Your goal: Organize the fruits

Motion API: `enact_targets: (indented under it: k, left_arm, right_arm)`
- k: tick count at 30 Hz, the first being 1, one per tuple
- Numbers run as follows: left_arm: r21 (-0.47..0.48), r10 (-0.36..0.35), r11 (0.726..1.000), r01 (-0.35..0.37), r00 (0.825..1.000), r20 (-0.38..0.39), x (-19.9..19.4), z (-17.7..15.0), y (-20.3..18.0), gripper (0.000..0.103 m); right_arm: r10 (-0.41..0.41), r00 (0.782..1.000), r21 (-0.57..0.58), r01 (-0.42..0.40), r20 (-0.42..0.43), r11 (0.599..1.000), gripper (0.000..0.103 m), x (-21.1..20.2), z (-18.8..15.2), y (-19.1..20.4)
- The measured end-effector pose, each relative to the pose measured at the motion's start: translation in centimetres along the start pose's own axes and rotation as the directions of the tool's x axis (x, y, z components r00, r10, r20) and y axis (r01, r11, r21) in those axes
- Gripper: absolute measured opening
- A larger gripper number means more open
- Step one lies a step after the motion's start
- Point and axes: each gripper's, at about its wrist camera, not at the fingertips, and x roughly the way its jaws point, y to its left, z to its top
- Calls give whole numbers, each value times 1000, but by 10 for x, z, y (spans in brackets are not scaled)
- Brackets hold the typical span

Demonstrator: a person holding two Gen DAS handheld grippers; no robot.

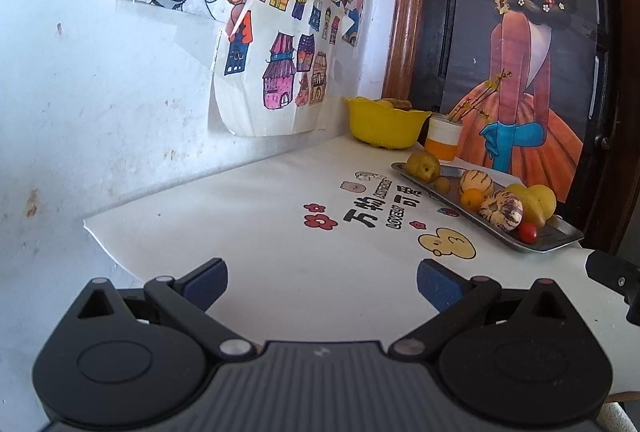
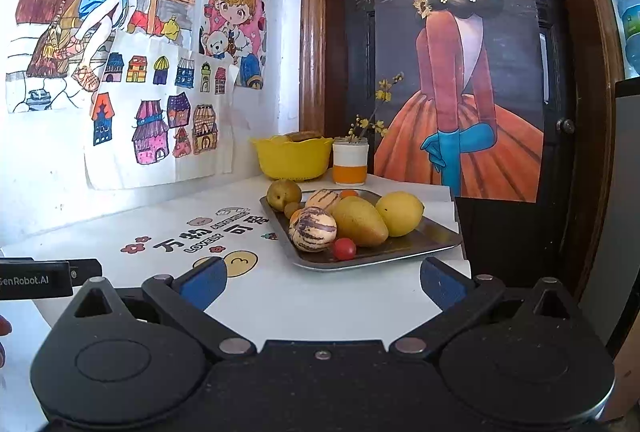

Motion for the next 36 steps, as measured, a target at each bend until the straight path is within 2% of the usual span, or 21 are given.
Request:
enact_targets:
  k: [36]
  left_arm:
    - [7, 1, 1000, -1, 1000, -2, 0, -2, 1, 103]
  right_arm:
    - [3, 1000, -7, -3, -5, 1000, 102, 0, -2, 2]
